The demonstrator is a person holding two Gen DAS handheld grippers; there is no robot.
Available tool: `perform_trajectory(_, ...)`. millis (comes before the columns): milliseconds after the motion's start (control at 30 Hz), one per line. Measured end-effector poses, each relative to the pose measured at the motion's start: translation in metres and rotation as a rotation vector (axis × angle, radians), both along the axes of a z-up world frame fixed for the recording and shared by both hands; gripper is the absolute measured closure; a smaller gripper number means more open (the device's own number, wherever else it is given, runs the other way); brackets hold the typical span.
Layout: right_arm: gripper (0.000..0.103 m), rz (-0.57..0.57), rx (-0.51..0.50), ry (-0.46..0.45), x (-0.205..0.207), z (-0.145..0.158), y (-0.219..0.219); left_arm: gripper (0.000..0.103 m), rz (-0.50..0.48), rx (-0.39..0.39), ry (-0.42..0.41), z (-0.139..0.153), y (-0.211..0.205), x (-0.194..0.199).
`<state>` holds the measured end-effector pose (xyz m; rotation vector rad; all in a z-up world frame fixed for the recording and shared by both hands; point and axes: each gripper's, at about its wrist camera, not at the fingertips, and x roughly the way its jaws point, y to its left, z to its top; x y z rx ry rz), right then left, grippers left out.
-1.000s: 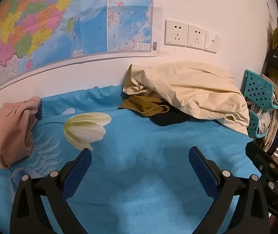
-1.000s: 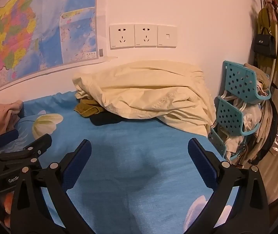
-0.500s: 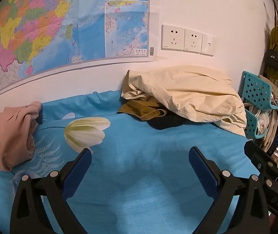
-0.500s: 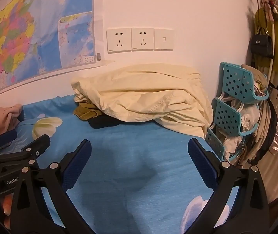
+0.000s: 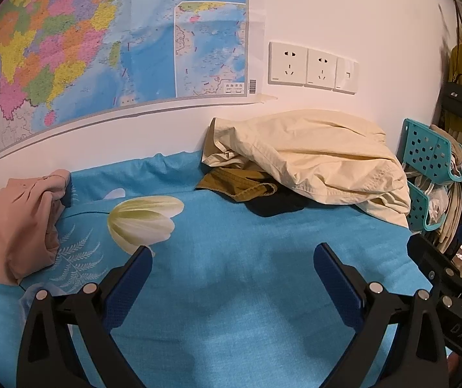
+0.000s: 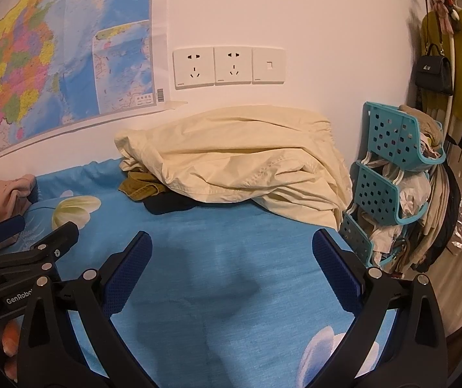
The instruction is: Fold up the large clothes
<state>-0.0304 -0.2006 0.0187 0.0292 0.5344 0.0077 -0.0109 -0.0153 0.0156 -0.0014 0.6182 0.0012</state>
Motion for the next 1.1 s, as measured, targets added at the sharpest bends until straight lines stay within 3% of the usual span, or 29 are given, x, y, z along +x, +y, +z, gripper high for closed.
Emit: perform_trajectory(1100, 0.005, 0.023, -0.027, -0.013, 0.01, 0.003, 0.002, 0.006, 0.004, -0.014, 0.01, 0.001, -0.001, 0.008)
